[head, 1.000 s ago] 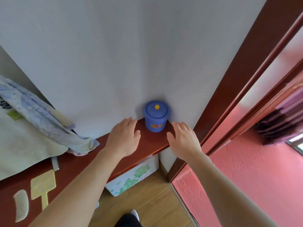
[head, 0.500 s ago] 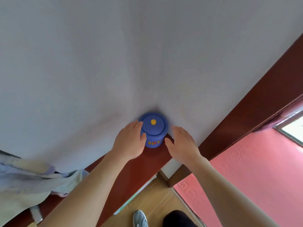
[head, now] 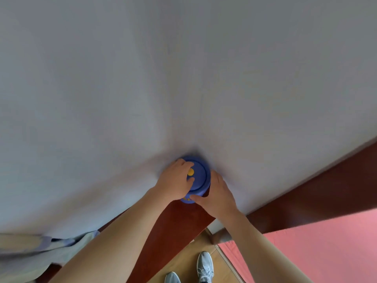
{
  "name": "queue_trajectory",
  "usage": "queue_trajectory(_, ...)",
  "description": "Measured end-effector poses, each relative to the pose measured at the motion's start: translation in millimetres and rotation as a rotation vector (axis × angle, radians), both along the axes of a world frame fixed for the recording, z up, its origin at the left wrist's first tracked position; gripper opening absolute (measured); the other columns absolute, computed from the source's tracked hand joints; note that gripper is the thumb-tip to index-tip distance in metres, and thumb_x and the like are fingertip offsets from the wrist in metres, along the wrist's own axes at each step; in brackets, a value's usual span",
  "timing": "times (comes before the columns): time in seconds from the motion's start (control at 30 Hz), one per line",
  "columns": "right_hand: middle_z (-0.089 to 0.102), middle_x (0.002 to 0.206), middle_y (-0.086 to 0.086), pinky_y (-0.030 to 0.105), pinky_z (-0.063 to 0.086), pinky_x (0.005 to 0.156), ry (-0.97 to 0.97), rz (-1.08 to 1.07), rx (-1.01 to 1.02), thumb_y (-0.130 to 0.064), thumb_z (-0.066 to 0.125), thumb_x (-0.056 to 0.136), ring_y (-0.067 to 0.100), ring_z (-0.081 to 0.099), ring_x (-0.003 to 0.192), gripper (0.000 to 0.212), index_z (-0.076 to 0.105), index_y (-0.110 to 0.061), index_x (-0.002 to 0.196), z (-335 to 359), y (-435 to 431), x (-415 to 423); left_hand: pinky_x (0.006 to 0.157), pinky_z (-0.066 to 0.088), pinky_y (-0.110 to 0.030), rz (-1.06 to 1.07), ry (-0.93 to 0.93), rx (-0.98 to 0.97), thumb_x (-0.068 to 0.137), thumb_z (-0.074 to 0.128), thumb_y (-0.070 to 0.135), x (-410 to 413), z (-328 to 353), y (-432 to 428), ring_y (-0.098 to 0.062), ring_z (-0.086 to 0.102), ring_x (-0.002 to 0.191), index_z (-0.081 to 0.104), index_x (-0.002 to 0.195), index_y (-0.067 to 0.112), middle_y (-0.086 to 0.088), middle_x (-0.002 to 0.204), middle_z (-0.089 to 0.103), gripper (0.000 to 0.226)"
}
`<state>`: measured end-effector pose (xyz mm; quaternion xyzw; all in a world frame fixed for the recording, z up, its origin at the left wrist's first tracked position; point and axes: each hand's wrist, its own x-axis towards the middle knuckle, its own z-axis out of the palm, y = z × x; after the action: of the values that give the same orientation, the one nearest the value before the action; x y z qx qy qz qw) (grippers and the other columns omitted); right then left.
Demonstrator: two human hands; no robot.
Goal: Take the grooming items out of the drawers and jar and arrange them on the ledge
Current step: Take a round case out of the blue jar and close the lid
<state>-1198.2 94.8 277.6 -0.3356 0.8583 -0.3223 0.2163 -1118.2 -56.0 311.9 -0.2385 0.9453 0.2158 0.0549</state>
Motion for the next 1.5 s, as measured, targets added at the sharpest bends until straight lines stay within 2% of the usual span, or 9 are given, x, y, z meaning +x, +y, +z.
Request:
queue_trajectory(0.13, 0.043, 0.134, -0.012, 0.020, 0.039, 0.089, -0.064, 0.011, -0.076, -0.052, 0.081, 0.070, 0.007, 0.047, 0.118, 0.088, 0.035, -0.030, 0.141, -12, -1, 1, 0.091, 0.048, -0.039, 0.011, 0.010, 0.004, 0.095, 0.058, 0.030, -8, -12, -3, -0.026, 0.056, 0.111, 0.058, 0.129, 0.017, -0.003, 0.126, 0.052, 0.036)
queue_trajectory(0.27, 0.041, 0.139, -0.011, 0.029, 0.047, 0.094, -0.081, -0.017, -0.047, -0.057, 0.078, 0.069, 0.009, 0.046, 0.122, 0.094, 0.031, -0.028, 0.145, -23, -6, -1, 0.081, 0.049, -0.040, 0.015, 0.048, -0.017, 0.093, 0.058, 0.023, -14, -18, -6, -0.027, 0.058, 0.097, 0.064, 0.110, 0.013, -0.005, 0.110, 0.056, 0.021)
queue_trajectory(0.5, 0.043, 0.135, -0.009, 0.029, 0.047, 0.090, -0.095, -0.022, -0.038, -0.051, 0.082, 0.066, 0.010, 0.048, 0.118, 0.090, 0.036, -0.029, 0.141, -26, -12, -7, 0.074, 0.044, -0.033, 0.027, 0.125, 0.001, 0.094, 0.057, 0.017, -18, -25, -9, -0.025, 0.059, 0.092, 0.069, 0.109, 0.011, -0.006, 0.106, 0.059, 0.021)
queue_trajectory(0.7, 0.044, 0.137, -0.006, 0.026, 0.045, 0.089, -0.093, -0.027, -0.046, -0.047, 0.083, 0.067, 0.011, 0.048, 0.121, 0.092, 0.035, -0.026, 0.143, -26, -12, -6, 0.070, 0.042, -0.036, 0.035, 0.167, -0.007, 0.092, 0.055, 0.012, -17, -23, -7, -0.022, 0.052, 0.080, 0.066, 0.092, 0.005, -0.009, 0.096, 0.057, 0.013)
queue_trajectory(0.83, 0.044, 0.136, -0.004, 0.028, 0.046, 0.087, -0.073, 0.003, -0.015, -0.046, 0.082, 0.069, 0.013, 0.048, 0.119, 0.089, 0.036, -0.024, 0.143, -26, -13, -7, 0.074, 0.048, -0.041, 0.093, 0.230, 0.004, 0.091, 0.056, 0.013, -11, -9, -8, -0.029, 0.058, 0.084, 0.067, 0.096, 0.007, -0.009, 0.097, 0.059, 0.014)
queue_trajectory(1.07, 0.042, 0.138, -0.001, 0.035, 0.051, 0.089, -0.033, 0.003, 0.101, -0.059, 0.079, 0.064, 0.017, 0.049, 0.122, 0.098, 0.034, -0.020, 0.142, -29, -17, -10, 0.076, 0.050, -0.037, 0.250, 0.335, 0.020, 0.088, 0.065, 0.014, 45, 4, -10, -0.025, 0.059, 0.081, 0.069, 0.105, 0.012, -0.004, 0.098, 0.061, 0.017)
queue_trajectory(1.2, 0.034, 0.147, 0.005, 0.039, 0.048, 0.098, -0.051, -0.005, 0.143, -0.054, 0.081, 0.068, 0.022, 0.047, 0.129, 0.104, 0.027, -0.012, 0.148, -29, -19, -10, 0.073, 0.050, -0.040, 0.343, 0.273, 0.026, 0.087, 0.067, 0.013, 79, -13, -4, -0.025, 0.058, 0.077, 0.070, 0.101, 0.011, -0.006, 0.091, 0.060, 0.015)
queue_trajectory(1.4, 0.030, 0.150, 0.009, 0.037, 0.048, 0.096, 0.007, 0.047, 0.151, -0.041, 0.080, 0.075, 0.025, 0.046, 0.129, 0.102, 0.020, -0.008, 0.151, -30, -14, -8, 0.068, 0.043, -0.032, 0.430, 0.161, 0.030, 0.084, 0.067, 0.012, 110, -53, 5, -0.024, 0.054, 0.073, 0.071, 0.093, 0.012, -0.003, 0.081, 0.055, 0.011)
queue_trajectory(1.5, 0.031, 0.149, 0.010, 0.032, 0.041, 0.097, -0.026, 0.021, 0.185, -0.037, 0.080, 0.077, 0.025, 0.042, 0.134, 0.095, 0.025, -0.008, 0.149, -37, 0, -8, 0.065, 0.038, -0.031, 0.447, 0.086, 0.042, 0.082, 0.063, 0.008, 112, -70, 7, -0.023, 0.051, 0.070, 0.070, 0.086, 0.010, -0.005, 0.080, 0.054, 0.009)
